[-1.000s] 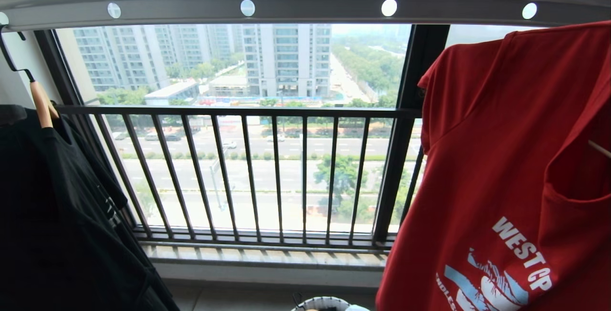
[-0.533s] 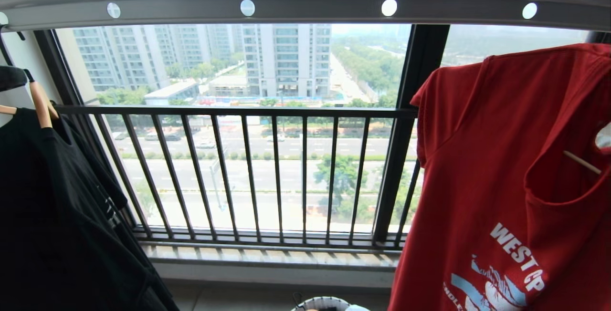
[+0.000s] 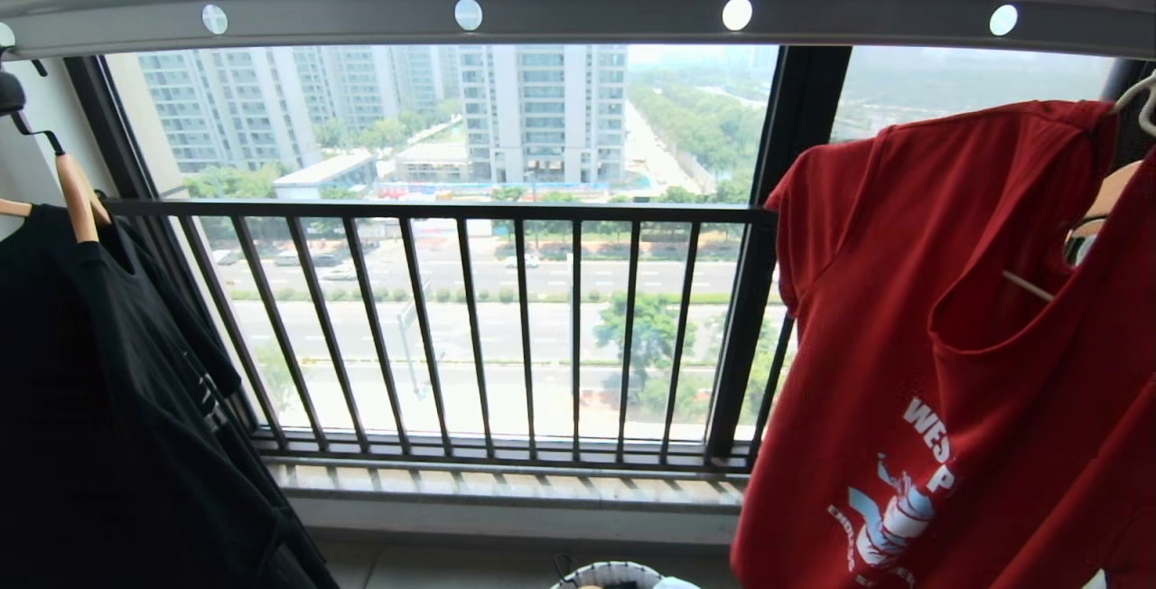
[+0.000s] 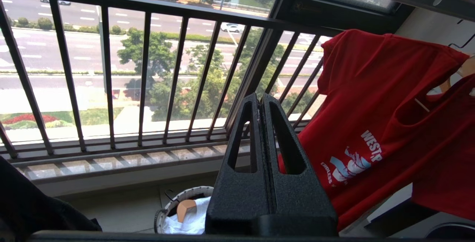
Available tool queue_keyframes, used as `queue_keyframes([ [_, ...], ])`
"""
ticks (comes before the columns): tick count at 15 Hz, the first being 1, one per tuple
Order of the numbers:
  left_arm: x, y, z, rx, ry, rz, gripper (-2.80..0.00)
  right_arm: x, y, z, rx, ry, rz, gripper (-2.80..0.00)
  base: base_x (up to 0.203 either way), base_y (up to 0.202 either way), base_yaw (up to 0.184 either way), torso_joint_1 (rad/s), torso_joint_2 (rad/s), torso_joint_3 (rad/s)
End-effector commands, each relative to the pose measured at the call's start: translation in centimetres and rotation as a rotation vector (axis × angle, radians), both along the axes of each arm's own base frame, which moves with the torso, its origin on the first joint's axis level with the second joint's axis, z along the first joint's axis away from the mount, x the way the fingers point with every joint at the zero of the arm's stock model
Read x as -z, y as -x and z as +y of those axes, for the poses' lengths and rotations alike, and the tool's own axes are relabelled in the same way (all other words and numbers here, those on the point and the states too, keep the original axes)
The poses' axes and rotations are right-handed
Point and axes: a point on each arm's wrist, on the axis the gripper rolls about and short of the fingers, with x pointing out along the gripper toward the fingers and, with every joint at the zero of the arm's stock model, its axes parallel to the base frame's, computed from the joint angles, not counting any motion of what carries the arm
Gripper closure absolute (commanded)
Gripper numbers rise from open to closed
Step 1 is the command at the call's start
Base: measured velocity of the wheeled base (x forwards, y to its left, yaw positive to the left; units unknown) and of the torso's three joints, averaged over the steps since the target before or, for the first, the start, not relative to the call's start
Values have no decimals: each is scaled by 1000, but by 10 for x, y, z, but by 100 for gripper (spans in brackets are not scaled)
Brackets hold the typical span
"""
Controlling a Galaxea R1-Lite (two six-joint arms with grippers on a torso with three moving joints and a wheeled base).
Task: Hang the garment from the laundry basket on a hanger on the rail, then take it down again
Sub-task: Hang the clothes rack on the clothesline
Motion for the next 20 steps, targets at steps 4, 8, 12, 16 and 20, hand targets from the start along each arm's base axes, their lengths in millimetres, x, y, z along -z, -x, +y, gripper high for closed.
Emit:
queue_keyframes([
  [4,0,1,1,-1,2,1,0,7,-13,1,-2,0,47,0,0,0,0,0,0,0],
  [8,0,5,2,-1,6,-9,0,11,-27,1,16,-2,86,0,0,0,0,0,0,0],
  [12,-1,8,3,-3,8,-18,0,11,-42,0,43,3,75,0,0,0,0,0,0,0],
  [16,-2,9,4,-3,12,-23,0,14,-63,-2,60,7,107,0,0,0,0,0,0,0],
  [20,-2,9,4,-3,13,-25,0,13,-76,-3,67,9,122,0,0,0,0,0,0,0],
])
